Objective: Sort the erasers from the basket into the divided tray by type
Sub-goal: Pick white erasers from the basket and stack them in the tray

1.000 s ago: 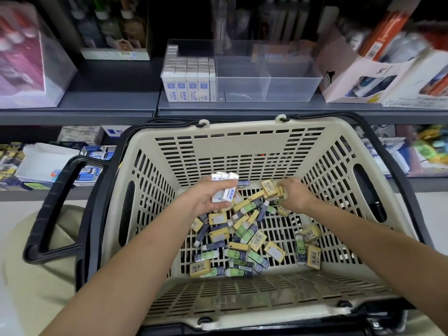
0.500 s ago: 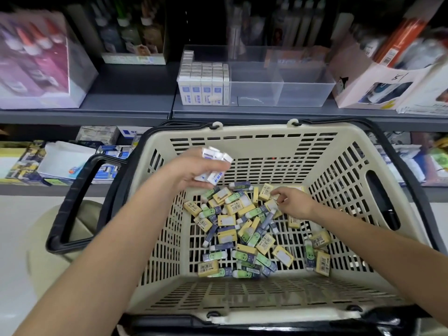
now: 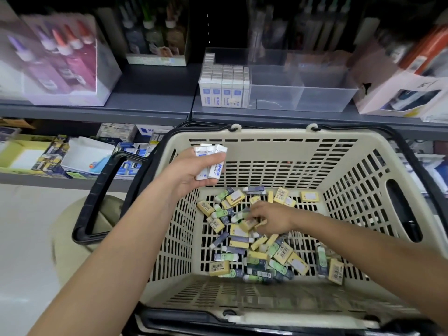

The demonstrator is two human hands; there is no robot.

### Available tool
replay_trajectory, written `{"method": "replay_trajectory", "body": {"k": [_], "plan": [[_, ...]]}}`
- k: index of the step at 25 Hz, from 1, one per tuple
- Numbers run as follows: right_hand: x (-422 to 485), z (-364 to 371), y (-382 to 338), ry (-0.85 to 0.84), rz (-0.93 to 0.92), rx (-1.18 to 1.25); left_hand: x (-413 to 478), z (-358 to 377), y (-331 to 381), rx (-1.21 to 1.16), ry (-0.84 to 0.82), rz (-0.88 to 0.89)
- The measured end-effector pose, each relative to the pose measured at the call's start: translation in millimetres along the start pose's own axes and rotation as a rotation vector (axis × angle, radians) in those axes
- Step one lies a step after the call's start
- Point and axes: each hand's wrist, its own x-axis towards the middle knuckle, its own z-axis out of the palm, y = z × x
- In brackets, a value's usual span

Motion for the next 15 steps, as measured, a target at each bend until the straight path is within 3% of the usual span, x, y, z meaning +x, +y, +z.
{"method": "replay_trajectory", "body": {"k": [9,15], "plan": [[-35,-95,-50,0.589,-0.185,0.702,7,26,18,-0.011,-0.209,0.005],[-37,-137,-63,0.793,-0.206,0.852,17,28,37,-0.148,-0.314,-0.014]]}}
